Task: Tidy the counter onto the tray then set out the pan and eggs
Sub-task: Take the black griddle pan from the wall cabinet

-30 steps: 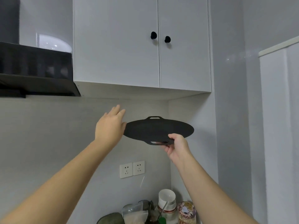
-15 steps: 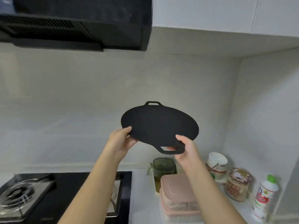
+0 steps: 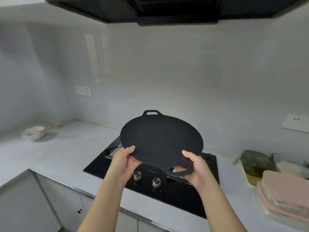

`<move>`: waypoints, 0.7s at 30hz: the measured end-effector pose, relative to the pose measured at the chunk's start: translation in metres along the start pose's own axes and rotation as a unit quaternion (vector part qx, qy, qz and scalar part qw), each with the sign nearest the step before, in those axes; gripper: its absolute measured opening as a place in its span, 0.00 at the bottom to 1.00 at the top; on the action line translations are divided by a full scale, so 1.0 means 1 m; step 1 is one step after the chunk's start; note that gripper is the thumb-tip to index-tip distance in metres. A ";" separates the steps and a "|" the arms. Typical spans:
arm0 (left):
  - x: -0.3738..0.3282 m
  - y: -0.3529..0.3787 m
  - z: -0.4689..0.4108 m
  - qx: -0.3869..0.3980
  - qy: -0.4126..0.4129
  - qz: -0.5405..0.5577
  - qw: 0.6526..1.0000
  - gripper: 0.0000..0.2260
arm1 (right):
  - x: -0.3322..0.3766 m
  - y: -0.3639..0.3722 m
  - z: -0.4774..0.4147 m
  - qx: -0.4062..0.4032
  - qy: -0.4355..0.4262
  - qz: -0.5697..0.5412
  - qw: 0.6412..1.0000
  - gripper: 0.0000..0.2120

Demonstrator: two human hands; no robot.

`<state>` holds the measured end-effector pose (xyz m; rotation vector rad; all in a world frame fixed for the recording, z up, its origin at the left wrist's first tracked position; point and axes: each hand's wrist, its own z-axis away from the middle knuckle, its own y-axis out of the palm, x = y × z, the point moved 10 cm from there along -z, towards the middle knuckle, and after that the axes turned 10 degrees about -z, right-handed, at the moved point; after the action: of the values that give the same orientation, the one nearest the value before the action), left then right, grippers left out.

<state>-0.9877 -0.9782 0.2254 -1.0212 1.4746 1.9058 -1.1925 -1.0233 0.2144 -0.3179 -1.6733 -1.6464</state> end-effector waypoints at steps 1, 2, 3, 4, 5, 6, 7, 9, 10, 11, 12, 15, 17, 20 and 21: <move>-0.007 -0.019 0.003 -0.012 0.005 0.002 1.000 0.13 | -0.017 0.010 -0.004 0.007 0.011 0.000 1.000 0.14; -0.020 -0.052 0.008 -0.032 0.015 0.004 0.999 0.12 | -0.047 0.026 -0.011 0.014 0.032 0.009 0.999 0.15; -0.028 -0.075 0.012 -0.046 0.021 0.003 0.999 0.12 | -0.067 0.037 -0.015 0.019 0.049 0.016 0.999 0.16; -0.035 -0.095 0.015 -0.061 0.024 0.004 0.998 0.11 | -0.084 0.046 -0.019 0.027 0.060 0.023 0.998 0.16; -0.041 -0.114 0.018 -0.078 0.026 0.004 0.997 0.10 | -0.099 0.056 -0.022 0.035 0.072 0.029 0.996 0.16; -0.046 -0.131 0.020 -0.094 0.028 0.007 0.995 0.10 | -0.112 0.066 -0.025 0.045 0.078 0.038 0.995 0.15; -0.050 -0.147 0.021 -0.107 0.032 0.010 0.994 0.09 | -0.124 0.076 -0.028 0.052 0.086 0.047 0.994 0.14; -0.057 -0.175 0.023 -0.130 0.038 0.020 0.991 0.09 | -0.148 0.092 -0.035 0.061 0.101 0.061 0.991 0.13; -0.060 -0.188 0.023 -0.142 0.040 0.026 0.989 0.09 | -0.160 0.098 -0.039 0.062 0.111 0.065 0.990 0.12; -0.062 -0.203 0.021 -0.152 0.043 0.032 0.987 0.10 | -0.174 0.104 -0.046 0.065 0.124 0.067 0.988 0.12; -0.062 -0.215 0.020 -0.161 0.042 0.038 0.985 0.10 | -0.185 0.106 -0.051 0.064 0.136 0.070 0.986 0.11; -0.068 -0.261 0.006 -0.198 0.037 0.056 0.978 0.10 | -0.225 0.121 -0.076 0.062 0.177 0.085 0.979 0.11; -0.070 -0.289 -0.005 -0.220 0.030 0.068 0.973 0.09 | -0.252 0.127 -0.096 0.059 0.198 0.098 0.973 0.11; -0.074 -0.332 -0.029 -0.253 0.017 0.084 0.964 0.09 | -0.291 0.140 -0.129 0.055 0.228 0.111 0.966 0.12; -0.077 -0.350 -0.043 -0.262 0.013 0.086 0.961 0.09 | -0.309 0.145 -0.147 0.049 0.242 0.107 0.963 0.12</move>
<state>-0.6611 -0.9201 0.0833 -1.1711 1.1190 2.4959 -0.8383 -1.0410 0.1046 -0.0359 -1.2930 -1.3416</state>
